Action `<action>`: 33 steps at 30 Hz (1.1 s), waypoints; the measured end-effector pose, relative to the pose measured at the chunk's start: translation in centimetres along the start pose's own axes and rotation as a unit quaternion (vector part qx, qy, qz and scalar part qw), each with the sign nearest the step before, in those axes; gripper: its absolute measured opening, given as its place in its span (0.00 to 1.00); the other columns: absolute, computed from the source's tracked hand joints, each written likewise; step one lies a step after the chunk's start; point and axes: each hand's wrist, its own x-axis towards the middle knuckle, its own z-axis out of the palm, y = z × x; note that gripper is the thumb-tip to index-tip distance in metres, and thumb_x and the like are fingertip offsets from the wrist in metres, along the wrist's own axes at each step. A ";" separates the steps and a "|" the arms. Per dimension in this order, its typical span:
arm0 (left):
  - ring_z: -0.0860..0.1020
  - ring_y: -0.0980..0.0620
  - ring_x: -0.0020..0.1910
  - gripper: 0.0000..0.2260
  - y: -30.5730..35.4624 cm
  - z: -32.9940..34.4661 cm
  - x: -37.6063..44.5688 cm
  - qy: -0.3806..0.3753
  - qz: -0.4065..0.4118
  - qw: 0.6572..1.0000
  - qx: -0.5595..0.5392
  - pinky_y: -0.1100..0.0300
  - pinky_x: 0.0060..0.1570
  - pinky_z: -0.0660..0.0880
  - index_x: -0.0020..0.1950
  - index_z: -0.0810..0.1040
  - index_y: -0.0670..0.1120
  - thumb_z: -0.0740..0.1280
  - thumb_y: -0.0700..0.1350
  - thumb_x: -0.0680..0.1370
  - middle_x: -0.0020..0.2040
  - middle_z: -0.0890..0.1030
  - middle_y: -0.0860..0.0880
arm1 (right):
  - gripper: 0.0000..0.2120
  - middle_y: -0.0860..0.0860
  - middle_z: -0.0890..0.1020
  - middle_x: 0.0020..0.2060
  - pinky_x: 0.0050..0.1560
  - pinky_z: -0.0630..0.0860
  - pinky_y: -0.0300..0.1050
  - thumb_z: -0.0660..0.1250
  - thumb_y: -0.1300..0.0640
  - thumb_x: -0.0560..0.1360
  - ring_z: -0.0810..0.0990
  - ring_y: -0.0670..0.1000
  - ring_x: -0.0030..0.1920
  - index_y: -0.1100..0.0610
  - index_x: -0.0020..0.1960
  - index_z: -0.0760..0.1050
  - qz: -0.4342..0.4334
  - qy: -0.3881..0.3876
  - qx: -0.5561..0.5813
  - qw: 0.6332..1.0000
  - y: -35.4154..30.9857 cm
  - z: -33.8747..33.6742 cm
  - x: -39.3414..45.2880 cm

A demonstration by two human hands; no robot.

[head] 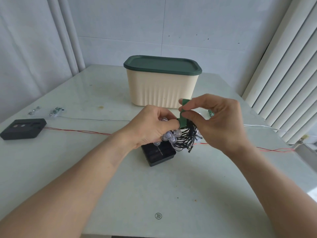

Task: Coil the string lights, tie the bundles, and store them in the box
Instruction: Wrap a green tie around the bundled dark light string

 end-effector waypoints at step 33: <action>0.72 0.61 0.24 0.08 -1.0 2.1 -1.4 0.066 0.173 0.955 0.232 0.67 0.30 0.68 0.53 0.80 0.46 0.72 0.42 0.75 0.38 0.86 0.49 | 0.04 0.57 0.87 0.38 0.57 0.80 0.66 0.76 0.61 0.68 0.86 0.62 0.45 0.53 0.40 0.87 0.342 -0.129 0.038 0.930 3.1 -0.1 1.0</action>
